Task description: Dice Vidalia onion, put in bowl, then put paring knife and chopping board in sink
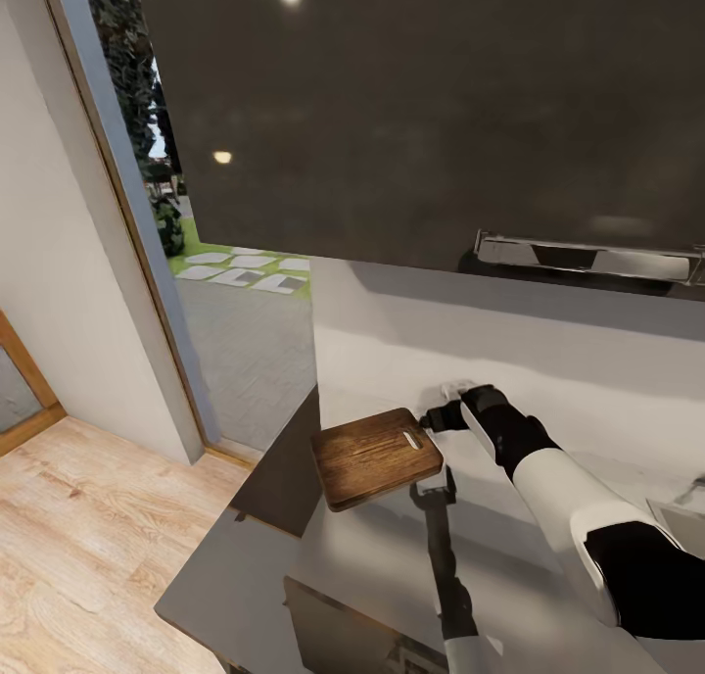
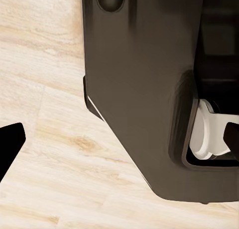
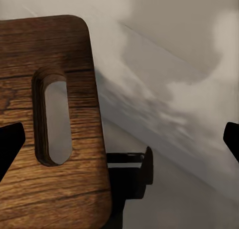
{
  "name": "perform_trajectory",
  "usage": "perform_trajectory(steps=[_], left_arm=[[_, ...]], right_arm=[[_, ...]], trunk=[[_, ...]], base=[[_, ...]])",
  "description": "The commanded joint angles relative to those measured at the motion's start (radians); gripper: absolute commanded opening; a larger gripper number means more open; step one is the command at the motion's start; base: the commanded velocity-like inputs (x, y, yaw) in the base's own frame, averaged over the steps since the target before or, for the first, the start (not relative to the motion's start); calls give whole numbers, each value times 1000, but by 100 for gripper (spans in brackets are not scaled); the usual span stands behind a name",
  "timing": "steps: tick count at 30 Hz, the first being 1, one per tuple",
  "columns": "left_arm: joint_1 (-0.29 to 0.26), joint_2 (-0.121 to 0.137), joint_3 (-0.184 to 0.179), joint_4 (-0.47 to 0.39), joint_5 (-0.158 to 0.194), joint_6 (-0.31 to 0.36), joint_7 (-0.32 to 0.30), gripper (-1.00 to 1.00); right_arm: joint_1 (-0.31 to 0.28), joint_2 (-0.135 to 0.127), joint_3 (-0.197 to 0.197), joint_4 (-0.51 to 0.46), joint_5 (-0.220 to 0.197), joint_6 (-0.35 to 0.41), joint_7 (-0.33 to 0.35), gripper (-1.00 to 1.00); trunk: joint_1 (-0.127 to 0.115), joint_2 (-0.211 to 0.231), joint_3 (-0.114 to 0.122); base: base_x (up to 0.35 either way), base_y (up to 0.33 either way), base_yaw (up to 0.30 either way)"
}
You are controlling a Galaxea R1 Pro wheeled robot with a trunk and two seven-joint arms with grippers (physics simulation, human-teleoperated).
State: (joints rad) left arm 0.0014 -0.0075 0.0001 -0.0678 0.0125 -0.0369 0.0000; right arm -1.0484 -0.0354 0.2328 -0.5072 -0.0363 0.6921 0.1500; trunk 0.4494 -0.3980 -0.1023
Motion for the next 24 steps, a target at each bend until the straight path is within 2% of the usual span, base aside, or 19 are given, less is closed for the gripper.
perform_trajectory(steps=[1, 17, 24], left_arm=[[0, 0, 0, -1, 1, -2, 0, 100], [0, 0, 0, -1, 1, -2, 0, 100], [0, 0, 0, -1, 1, -1, 0, 100]], right_arm=[[-1, -1, 7, 1, -3, 3, 1, 100], [-2, -1, 3, 42, -4, -3, 2, 100], [-2, -1, 5, 42, -5, -45, 4, 100]], trunk=[[1, -2, -2], [1, -2, -2], [1, -2, -2]], base=[[0, 0, 0], [0, 0, 0], [0, 0, 0]])
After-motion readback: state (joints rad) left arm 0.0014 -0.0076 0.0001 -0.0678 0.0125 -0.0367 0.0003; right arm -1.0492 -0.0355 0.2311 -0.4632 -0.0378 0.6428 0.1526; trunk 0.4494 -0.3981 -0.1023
